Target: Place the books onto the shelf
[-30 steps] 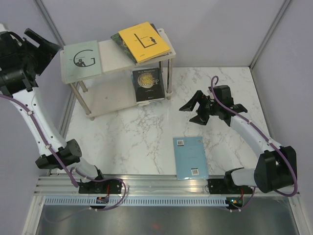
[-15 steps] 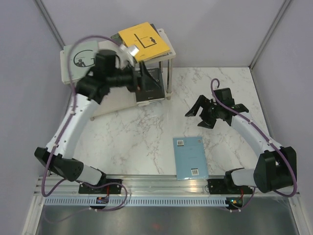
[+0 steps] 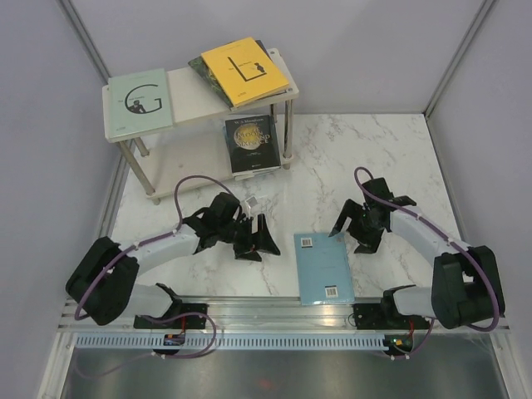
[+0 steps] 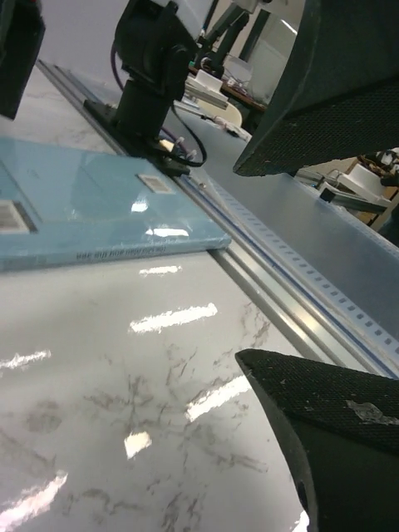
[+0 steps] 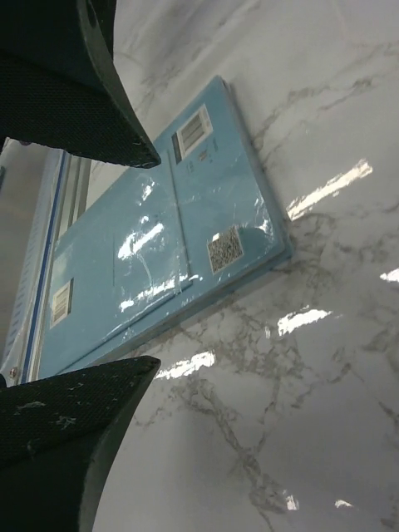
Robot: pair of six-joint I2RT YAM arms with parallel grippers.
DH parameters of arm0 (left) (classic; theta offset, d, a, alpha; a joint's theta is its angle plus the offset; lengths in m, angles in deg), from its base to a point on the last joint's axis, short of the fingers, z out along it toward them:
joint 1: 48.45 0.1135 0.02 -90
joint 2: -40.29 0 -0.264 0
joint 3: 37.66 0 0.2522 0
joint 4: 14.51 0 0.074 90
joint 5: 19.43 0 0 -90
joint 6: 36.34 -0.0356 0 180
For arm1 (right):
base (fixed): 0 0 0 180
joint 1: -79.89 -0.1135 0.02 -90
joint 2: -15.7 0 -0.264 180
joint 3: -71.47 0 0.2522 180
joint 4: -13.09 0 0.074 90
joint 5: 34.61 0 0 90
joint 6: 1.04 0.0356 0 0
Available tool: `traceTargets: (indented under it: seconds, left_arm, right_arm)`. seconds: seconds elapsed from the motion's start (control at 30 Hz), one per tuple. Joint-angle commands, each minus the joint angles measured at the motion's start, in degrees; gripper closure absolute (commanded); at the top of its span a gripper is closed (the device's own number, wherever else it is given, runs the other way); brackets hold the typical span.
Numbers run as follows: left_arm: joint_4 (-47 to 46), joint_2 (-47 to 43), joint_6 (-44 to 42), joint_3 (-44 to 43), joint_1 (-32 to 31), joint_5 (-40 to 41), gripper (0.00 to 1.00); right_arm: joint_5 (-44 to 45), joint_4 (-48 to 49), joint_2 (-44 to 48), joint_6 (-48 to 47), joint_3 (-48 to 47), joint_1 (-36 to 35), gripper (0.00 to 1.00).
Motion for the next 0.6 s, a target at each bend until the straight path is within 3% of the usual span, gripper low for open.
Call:
traceTargets:
  seconds: [0.0, 0.37, 0.57]
  left_arm:
    - [-16.4, 5.7, 6.3, 5.0, -0.9, 2.8, 0.14]
    - [-30.5, 29.3, 14.9, 0.7, -9.9, 7.5, 0.14]
    - [-35.0, 36.3, 18.2, -1.5, -13.7, 8.0, 0.14]
  right_arm:
    - [2.8, -0.2, -1.6, -0.9, 1.2, -0.5, 0.04]
    - [-3.4, 4.6, -3.2, 0.2, 9.4, -2.9, 0.04]
    - [-11.8, 14.8, -0.3, 10.3, 17.6, -8.5, 0.07]
